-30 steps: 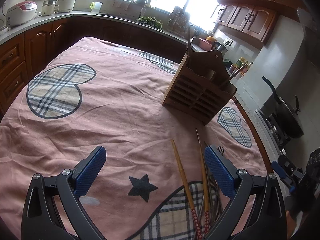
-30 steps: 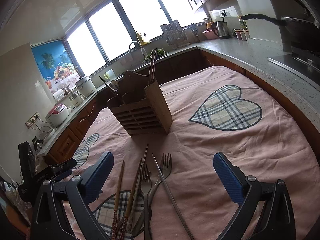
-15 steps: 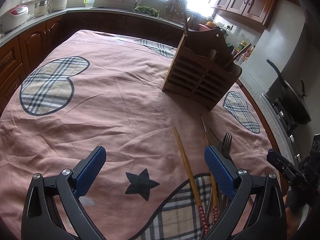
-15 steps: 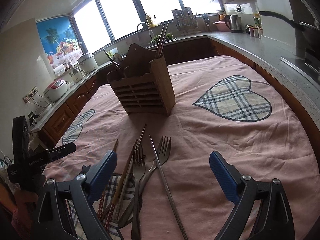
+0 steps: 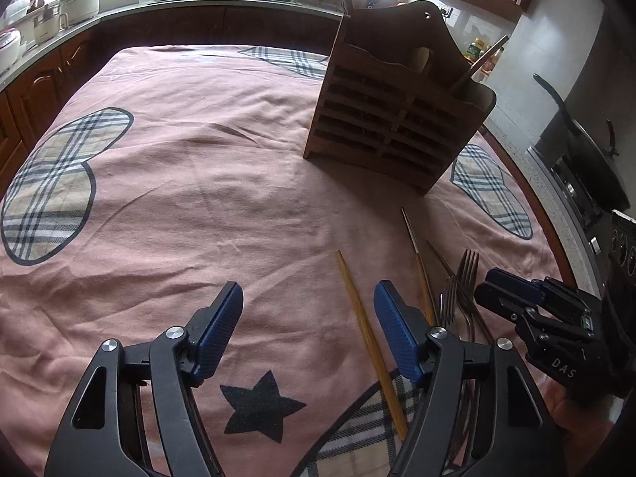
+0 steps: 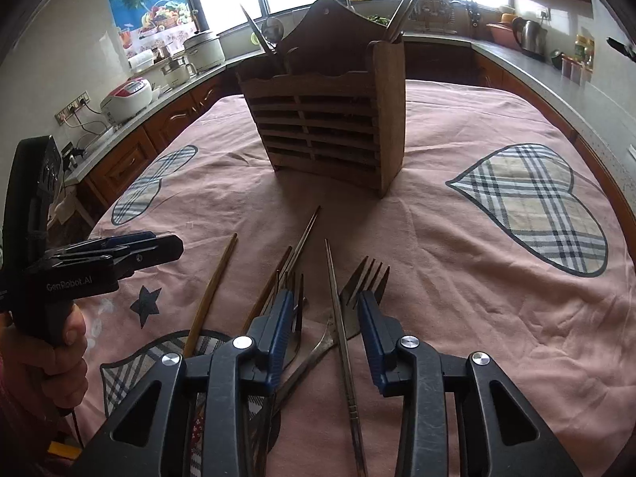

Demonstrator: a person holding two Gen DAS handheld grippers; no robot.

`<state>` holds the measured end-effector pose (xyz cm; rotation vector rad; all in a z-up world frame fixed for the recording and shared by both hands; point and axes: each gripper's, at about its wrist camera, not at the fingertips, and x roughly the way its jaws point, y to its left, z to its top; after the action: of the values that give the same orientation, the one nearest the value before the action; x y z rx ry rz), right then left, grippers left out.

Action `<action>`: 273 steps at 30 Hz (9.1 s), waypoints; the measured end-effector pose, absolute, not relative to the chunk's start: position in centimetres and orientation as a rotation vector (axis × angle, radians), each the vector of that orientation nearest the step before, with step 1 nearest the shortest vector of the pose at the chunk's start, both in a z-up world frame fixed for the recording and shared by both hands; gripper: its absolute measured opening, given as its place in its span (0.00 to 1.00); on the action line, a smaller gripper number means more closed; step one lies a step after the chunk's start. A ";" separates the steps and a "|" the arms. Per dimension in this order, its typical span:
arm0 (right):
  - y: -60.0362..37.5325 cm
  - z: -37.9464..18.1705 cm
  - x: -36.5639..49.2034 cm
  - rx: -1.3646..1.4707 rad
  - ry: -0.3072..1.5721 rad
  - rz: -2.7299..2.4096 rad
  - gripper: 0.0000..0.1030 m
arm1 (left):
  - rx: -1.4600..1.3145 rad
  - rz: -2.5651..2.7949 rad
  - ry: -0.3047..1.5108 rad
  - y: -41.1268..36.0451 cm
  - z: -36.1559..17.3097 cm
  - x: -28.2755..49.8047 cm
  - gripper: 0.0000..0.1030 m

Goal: Organize utensils
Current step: 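Return the right tool to the pile and grasp a metal skewer, then lift the metal skewer with the right tool up over the wooden holder, then lower the skewer into the holder and open the right tool, then move the right tool back to the utensil pile above the forks, then close the right tool on a metal fork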

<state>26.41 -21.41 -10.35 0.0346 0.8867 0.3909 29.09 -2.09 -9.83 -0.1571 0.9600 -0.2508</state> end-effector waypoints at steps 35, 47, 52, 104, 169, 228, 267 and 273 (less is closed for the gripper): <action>-23.8 -8.1 28.3 0.106 0.870 0.398 0.04 | -0.093 -0.335 0.959 -2.8 -8.4 29.4 0.05; -26.0 -3.0 24.0 0.186 0.721 0.339 0.04 | -0.140 -0.363 0.813 -0.7 -2.5 24.5 0.04; -26.1 -2.0 22.6 0.185 0.685 0.329 0.04 | -0.142 -0.367 0.775 -0.1 -1.4 23.1 0.05; -28.6 5.6 21.2 0.312 0.393 0.237 0.04 | -0.377 -0.306 0.398 5.6 7.3 22.4 0.04; -26.6 1.4 37.7 0.374 0.422 0.170 0.09 | -0.278 -0.240 0.438 -2.0 3.3 41.7 0.05; -26.0 -9.1 19.4 0.357 0.707 0.227 0.80 | -0.332 -0.196 0.829 2.1 -8.6 25.7 0.85; -28.5 -13.0 23.9 0.380 0.903 0.275 0.03 | 0.049 -0.321 0.992 -11.1 -12.1 36.3 0.63; -27.4 -13.1 25.3 0.303 0.941 0.265 0.09 | 0.203 -0.372 0.974 -13.5 -12.0 35.3 0.18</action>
<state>25.28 -27.40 -13.09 0.3026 0.9410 0.2648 35.34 -13.46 -11.97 0.2034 0.9744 -0.3717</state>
